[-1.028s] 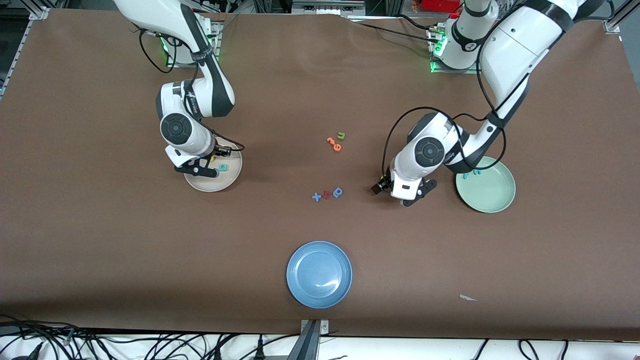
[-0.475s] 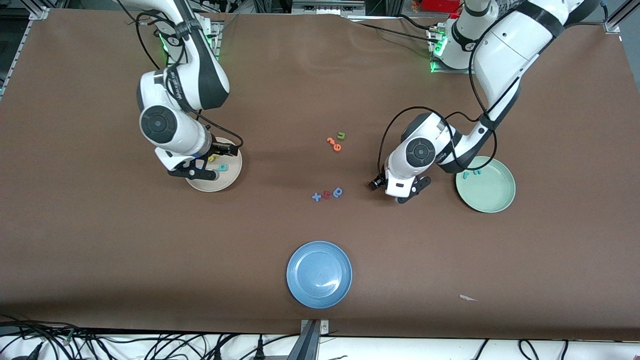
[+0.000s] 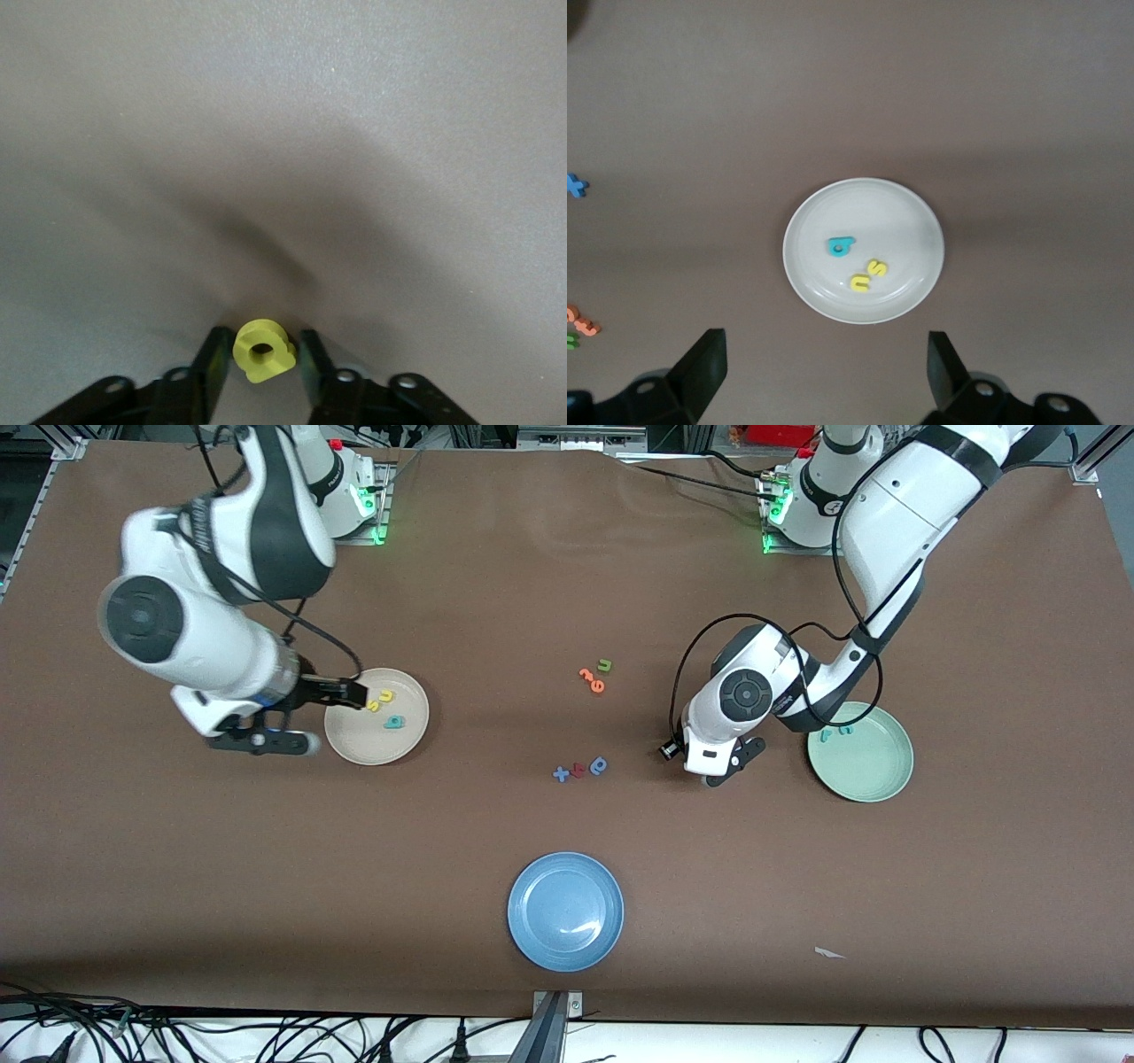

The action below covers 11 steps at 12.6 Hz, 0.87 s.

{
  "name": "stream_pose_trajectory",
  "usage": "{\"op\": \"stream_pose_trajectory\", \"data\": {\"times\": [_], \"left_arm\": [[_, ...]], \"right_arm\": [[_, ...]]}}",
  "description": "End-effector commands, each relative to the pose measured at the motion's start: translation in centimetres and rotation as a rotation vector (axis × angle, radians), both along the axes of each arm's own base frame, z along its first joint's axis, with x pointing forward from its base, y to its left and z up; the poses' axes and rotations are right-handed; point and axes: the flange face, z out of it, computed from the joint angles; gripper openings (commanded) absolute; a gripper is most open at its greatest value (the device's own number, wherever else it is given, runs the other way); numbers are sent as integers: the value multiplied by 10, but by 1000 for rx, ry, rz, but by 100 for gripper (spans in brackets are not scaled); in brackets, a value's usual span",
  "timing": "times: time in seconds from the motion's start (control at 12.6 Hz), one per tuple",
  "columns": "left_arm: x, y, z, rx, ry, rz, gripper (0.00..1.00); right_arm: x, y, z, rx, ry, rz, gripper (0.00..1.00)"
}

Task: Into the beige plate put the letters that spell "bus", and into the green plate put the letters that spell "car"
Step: 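Place the yellow o on the green plate while the right gripper retracts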

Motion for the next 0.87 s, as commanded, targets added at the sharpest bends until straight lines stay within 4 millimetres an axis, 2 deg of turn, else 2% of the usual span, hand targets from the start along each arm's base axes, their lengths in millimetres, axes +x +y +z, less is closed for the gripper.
{"op": "stream_pose_trajectory", "data": {"times": [0.0, 0.08, 0.24, 0.32, 0.47, 0.55, 0.63, 0.79], "left_arm": [[-1, 3, -6, 28, 2, 2, 12], [1, 3, -4, 27, -4, 5, 7], [9, 11, 7, 31, -17, 17, 5], [12, 15, 23, 50, -23, 9, 4], [27, 55, 59, 88, -12, 1, 1], [32, 80, 74, 90, 11, -40, 1], [39, 115, 82, 82, 42, -59, 1], [47, 188, 99, 73, 91, -142, 1]], "right_arm": [[11, -19, 41, 14, -20, 12, 100], [12, -18, 58, 7, -34, 19, 100], [14, -20, 77, 13, -63, 18, 100], [15, -19, 85, 15, -80, 20, 100], [17, -25, 99, 12, -111, 10, 100], [19, -37, 103, 12, -118, -8, 100], [17, -54, 110, 23, -115, -28, 100], [-1, -73, 116, 43, -20, -10, 100]]}}
